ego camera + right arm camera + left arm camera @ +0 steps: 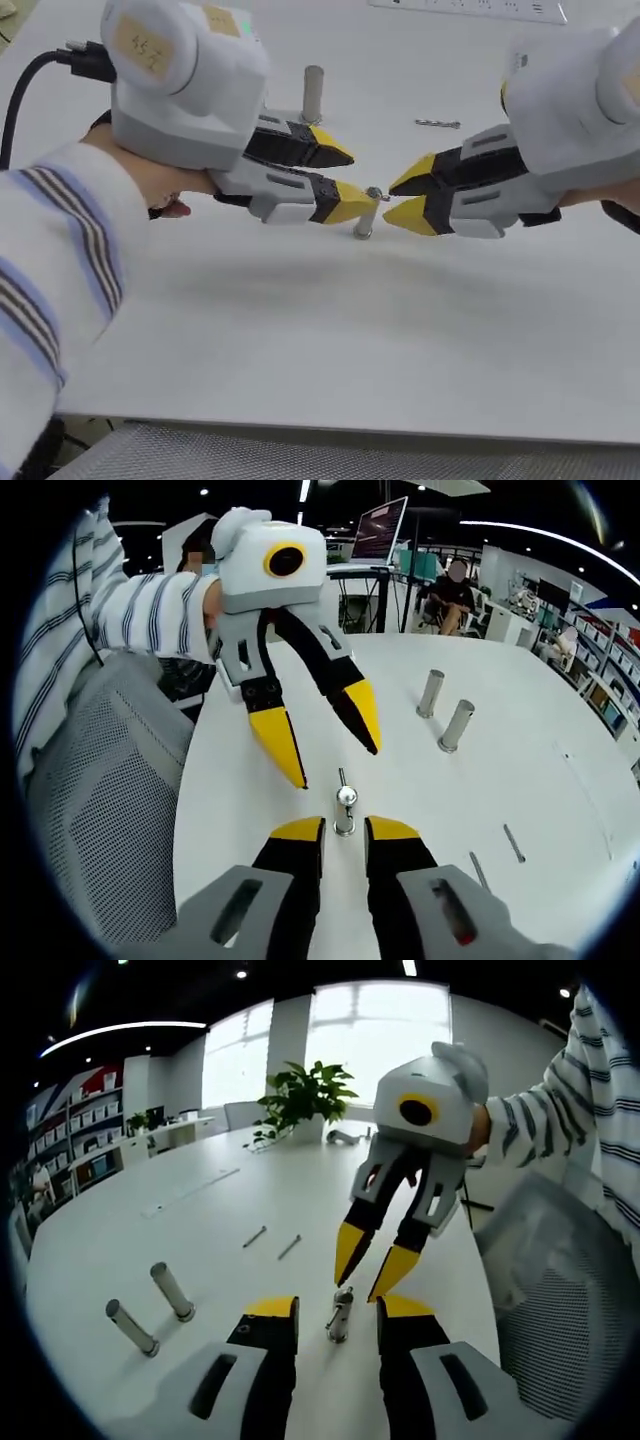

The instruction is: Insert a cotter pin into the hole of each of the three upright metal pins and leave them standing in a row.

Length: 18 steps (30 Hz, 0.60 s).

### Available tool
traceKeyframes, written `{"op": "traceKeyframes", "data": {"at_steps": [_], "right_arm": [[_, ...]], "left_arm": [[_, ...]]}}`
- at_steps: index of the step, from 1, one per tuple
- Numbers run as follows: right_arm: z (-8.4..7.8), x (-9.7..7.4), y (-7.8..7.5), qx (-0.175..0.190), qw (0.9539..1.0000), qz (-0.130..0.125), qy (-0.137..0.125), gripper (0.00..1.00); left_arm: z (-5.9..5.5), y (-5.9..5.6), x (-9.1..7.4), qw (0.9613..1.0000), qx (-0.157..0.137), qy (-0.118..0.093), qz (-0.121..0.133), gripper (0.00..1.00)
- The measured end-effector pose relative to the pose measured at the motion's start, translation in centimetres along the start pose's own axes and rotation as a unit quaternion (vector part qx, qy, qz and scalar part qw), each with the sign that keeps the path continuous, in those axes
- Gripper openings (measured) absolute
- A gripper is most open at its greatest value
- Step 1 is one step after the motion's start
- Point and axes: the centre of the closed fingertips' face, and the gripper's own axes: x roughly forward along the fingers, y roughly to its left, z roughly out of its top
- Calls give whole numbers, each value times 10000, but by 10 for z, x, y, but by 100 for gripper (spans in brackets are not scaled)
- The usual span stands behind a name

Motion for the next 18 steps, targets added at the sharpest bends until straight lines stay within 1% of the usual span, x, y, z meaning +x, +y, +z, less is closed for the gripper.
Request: {"op": "traceKeyframes", "data": {"at_steps": [1, 2, 3, 5, 6, 7, 9, 11, 12, 13, 14, 15, 16, 18], "right_arm": [[0, 1, 0, 27, 10000, -32, -19, 13], [0, 2, 1, 19, 9999, -77, -66, 15], [-1, 4, 0, 28, 9999, -94, -83, 17], [-3, 7, 0, 79, 9998, -117, -132, 20], [-3, 9, 0, 121, 9997, -137, -179, 21], [-2, 9, 1, 147, 9995, -152, -220, 22], [-1, 11, 2, 222, 9991, -171, -327, 23], [0, 13, 2, 336, 9983, -165, -436, 23], [0, 13, 2, 343, 9983, -159, -449, 23], [0, 14, 3, 363, 9981, -151, -467, 23], [0, 15, 3, 380, 9980, -151, -483, 23], [0, 16, 3, 386, 9979, -150, -507, 23], [0, 17, 3, 399, 9978, -151, -515, 23], [-1, 19, 3, 492, 9969, -148, -602, 23]], "left_arm": [[-1, 0, -1, 10000, 14, -17, -34, 31], [1, -4, -3, 9999, 88, -80, -58, 33], [2, -5, -4, 9999, 91, -95, -58, 36], [3, -12, -8, 9999, 21, -154, -65, 44], [4, -15, -9, 9998, 18, -174, -46, 49], [4, -17, -11, 9998, -13, -208, -18, 52], [4, -22, -15, 9996, -120, -274, 3, 55], [4, -24, -18, 9993, -181, -319, 23, 55], [3, -24, -20, 9992, -225, -336, 60, 55], [2, -24, -21, 9991, -243, -339, 105, 57], [-3, -18, -25, 9988, -283, -359, 161, 59], [-5, -15, -27, 9987, -309, -365, 193, 63], [-9, -9, -31, 9981, -397, -394, 246, 65], [-11, -6, -35, 9973, -492, -440, 308, 72]]}}
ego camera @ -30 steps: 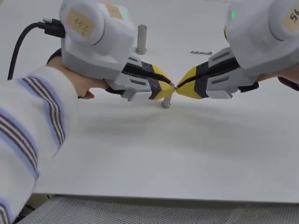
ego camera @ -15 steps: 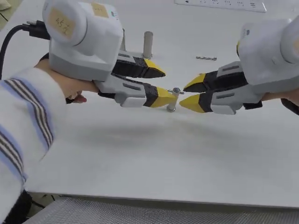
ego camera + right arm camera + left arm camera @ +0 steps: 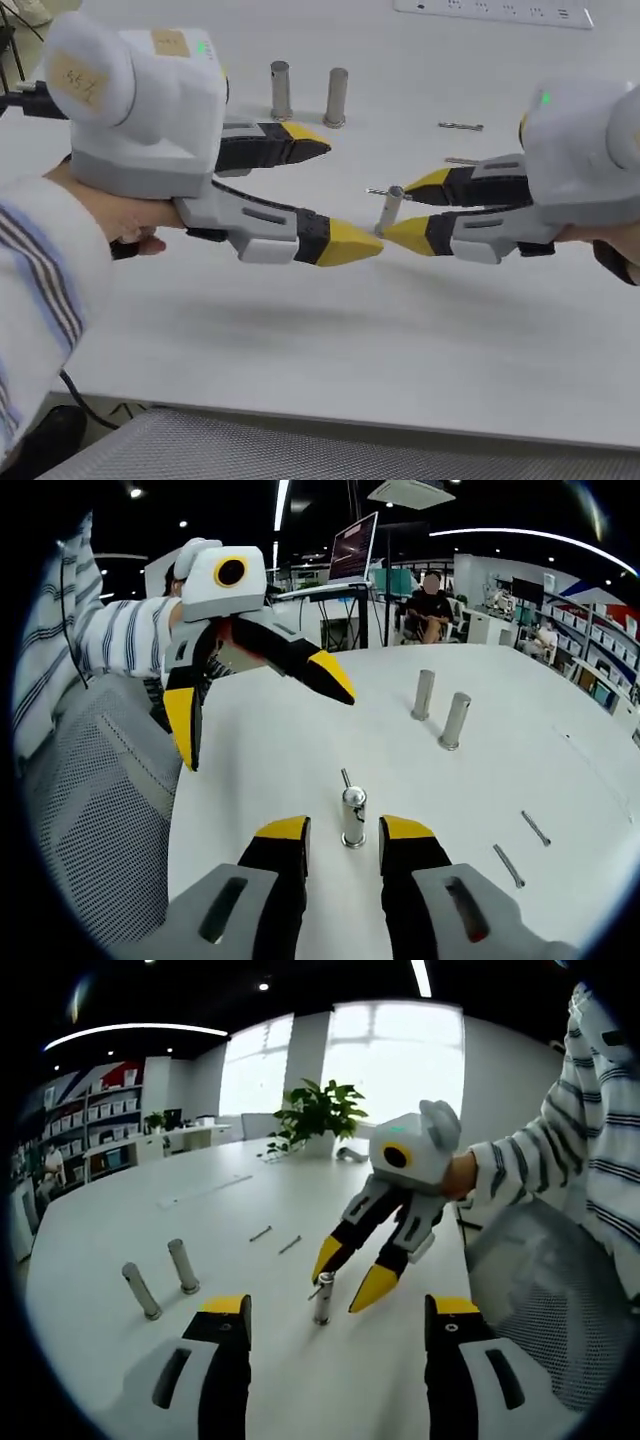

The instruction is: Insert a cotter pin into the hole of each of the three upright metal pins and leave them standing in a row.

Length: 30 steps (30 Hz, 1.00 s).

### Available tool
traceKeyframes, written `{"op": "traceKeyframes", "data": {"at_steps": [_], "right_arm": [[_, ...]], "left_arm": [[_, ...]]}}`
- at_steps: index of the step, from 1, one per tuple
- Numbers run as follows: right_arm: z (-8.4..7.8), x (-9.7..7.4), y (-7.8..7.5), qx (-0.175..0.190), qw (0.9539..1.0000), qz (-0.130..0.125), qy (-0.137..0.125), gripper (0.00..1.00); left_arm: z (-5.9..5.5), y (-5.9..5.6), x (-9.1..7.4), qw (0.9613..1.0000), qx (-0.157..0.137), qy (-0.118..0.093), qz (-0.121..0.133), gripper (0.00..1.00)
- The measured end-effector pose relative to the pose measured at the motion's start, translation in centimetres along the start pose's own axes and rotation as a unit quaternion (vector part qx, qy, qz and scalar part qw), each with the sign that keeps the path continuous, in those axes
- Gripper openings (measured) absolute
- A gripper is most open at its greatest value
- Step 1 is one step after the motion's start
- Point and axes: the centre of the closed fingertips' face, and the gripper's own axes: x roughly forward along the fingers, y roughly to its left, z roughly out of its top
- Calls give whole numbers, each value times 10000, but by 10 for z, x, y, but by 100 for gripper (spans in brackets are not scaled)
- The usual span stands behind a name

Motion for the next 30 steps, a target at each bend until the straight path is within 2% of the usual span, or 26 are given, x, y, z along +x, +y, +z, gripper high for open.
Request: {"op": "traceKeyframes", "data": {"at_steps": [3, 5, 9, 12, 23, 30], "right_arm": [[-4, 3, -2, 115, 9999, -33, -43, 23], [-5, 4, -2, 134, 9999, -29, -71, 22], [-10, 7, -3, 262, 9996, -33, -102, 20], [-13, 8, -4, 337, 9994, -25, -112, 18], [-11, 16, -2, 679, 9971, 98, -343, 15], [-9, 21, -5, 523, 9979, 44, -383, 8]], "left_arm": [[-3, 11, -8, 9995, -219, -149, 197, 81], [-4, 13, -10, 9982, -394, -215, 393, 90], [-4, 13, -15, 9970, -487, -342, 486, 94], [-8, 10, -17, 9967, -548, -312, 510, 99], [-23, 0, -18, 9964, -675, -151, 492, 99], [-29, -7, -15, 9965, -728, -20, 414, 99]]}}
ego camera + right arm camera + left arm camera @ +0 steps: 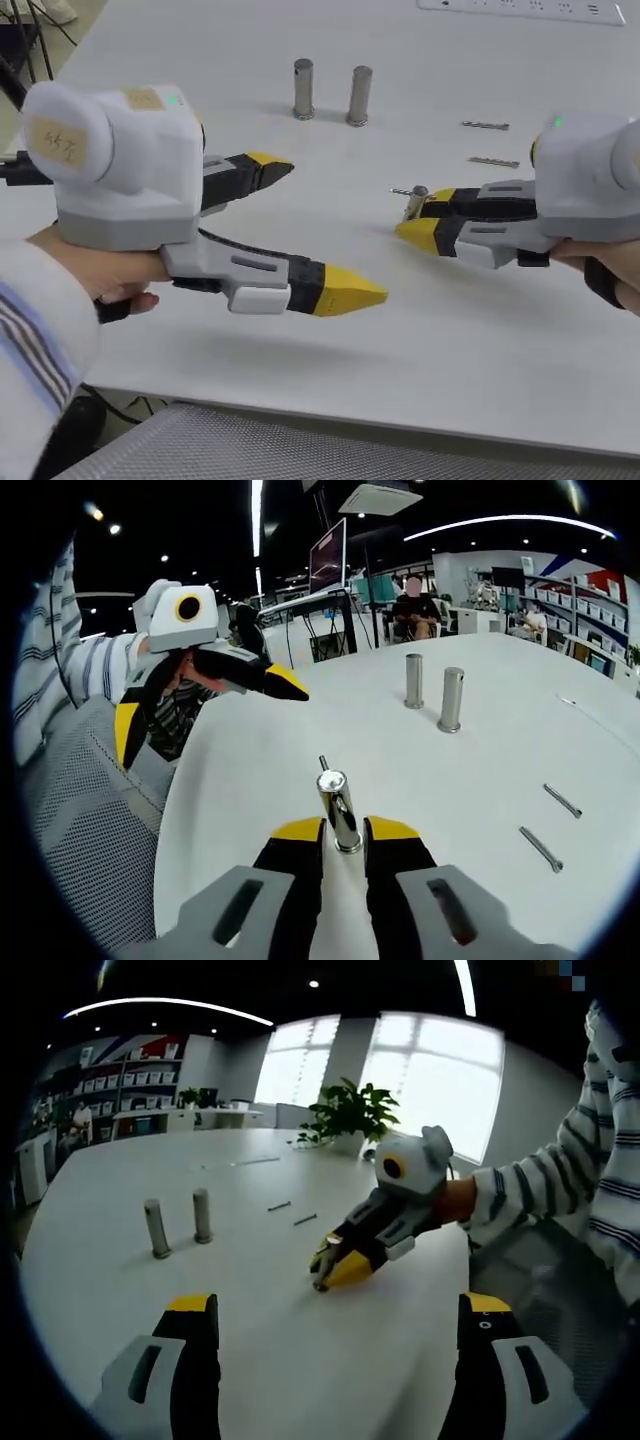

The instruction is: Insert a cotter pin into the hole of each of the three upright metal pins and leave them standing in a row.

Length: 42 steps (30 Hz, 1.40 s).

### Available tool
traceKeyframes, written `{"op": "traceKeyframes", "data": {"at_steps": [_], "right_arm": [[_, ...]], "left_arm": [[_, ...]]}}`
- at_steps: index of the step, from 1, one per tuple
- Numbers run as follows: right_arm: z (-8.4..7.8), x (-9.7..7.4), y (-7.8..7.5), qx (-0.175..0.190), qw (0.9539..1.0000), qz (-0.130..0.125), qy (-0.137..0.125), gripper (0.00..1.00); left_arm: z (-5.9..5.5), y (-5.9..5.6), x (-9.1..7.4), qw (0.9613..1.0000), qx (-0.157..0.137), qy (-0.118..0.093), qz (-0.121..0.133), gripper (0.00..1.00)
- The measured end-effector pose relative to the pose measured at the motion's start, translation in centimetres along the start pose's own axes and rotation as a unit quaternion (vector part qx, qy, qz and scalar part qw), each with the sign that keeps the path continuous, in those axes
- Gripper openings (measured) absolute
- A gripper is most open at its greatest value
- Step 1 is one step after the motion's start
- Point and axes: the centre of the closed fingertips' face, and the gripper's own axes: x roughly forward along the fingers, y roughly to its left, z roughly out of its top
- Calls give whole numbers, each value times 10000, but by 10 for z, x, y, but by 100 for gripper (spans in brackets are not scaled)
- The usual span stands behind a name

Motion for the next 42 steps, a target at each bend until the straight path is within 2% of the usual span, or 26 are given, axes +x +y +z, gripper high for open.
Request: {"op": "traceKeyframes", "data": {"at_steps": [4, 10, 18, 23, 30, 31, 32, 42], "right_arm": [[3, 1, 0, -534, 9985, -52, -54, 5], [3, 2, 0, -745, 9971, -99, -75, 4], [6, 5, -2, -851, 9963, -127, -51, 4], [20, 11, -3, -903, 9957, -93, -162, 4], [33, 29, -7, -903, 9957, -49, -216, 4], [34, 32, -15, -888, 9958, -42, -231, 4], [35, 34, -16, -889, 9957, -35, -243, 4], [45, 57, -4, -943, 9951, 66, -280, 4]], "left_arm": [[-3, -1, 0, 10000, -25, 34, 8, 99], [-5, 1, -1, 10000, -61, 54, 47, 99], [-5, 3, -3, 9999, -78, 37, 96, 98], [-6, 5, -7, 9998, -94, 17, 146, 98], [-6, 11, -13, 9995, -173, -53, 267, 98], [-6, 11, -14, 9994, -172, -55, 278, 98], [-6, 12, -15, 9994, -173, -55, 289, 98], [-9, 17, -21, 9989, -233, -61, 392, 98]]}}
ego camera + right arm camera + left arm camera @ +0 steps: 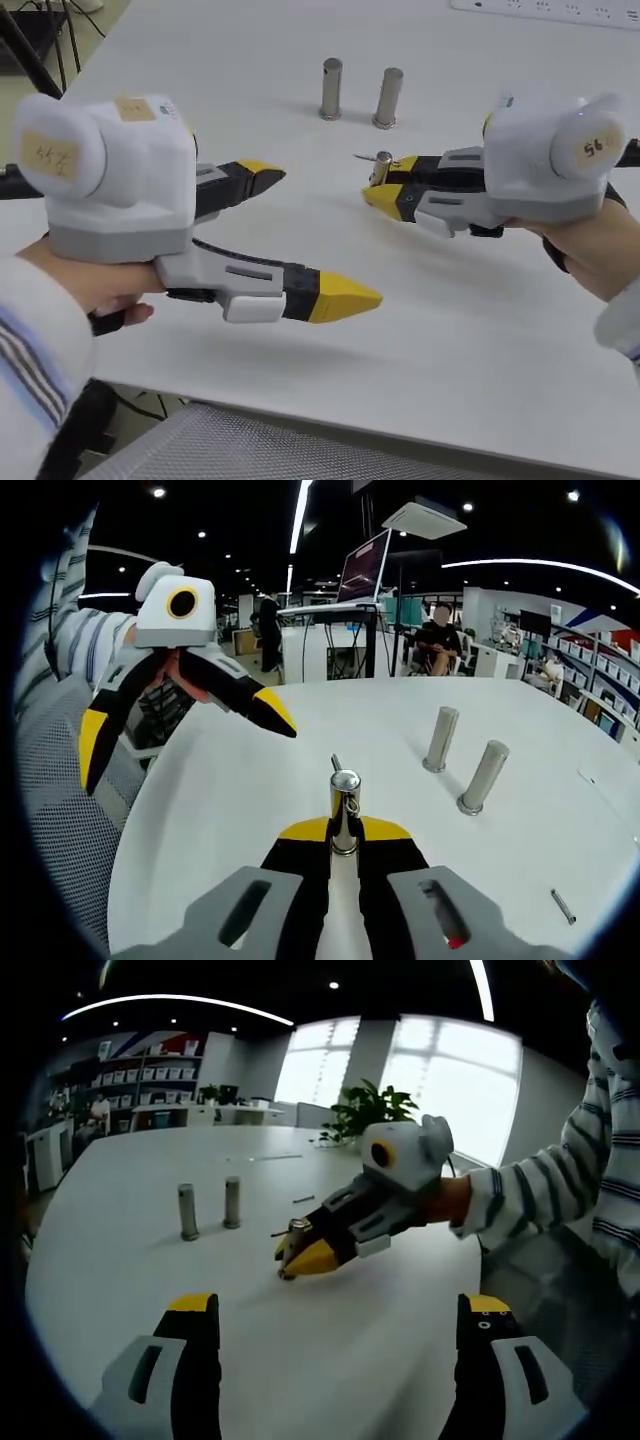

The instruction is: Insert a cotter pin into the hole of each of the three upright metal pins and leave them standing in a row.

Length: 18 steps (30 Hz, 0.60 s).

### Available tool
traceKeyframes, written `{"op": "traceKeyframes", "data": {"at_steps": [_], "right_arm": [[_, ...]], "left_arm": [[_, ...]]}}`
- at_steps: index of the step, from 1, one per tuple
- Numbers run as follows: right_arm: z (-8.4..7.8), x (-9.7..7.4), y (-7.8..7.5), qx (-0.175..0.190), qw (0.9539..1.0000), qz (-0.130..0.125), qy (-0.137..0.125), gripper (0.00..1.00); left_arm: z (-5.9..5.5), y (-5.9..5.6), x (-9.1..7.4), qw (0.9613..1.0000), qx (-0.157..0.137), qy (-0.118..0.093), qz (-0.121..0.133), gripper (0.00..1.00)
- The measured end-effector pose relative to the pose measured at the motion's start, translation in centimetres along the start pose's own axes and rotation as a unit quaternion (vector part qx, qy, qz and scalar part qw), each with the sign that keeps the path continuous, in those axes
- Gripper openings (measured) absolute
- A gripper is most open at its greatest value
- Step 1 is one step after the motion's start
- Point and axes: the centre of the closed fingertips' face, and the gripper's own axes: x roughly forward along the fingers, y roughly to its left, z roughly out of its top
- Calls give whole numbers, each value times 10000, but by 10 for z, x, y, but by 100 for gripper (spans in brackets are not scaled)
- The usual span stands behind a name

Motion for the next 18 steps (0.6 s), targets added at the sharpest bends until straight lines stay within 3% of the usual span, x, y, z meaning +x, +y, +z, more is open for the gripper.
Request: {"op": "traceKeyframes", "data": {"at_steps": [18], "right_arm": [[1, 19, 0, -72, 9999, 131, -13, 4]], "left_arm": [[-9, 3, -1, 9999, -140, 64, 48, 98]]}}
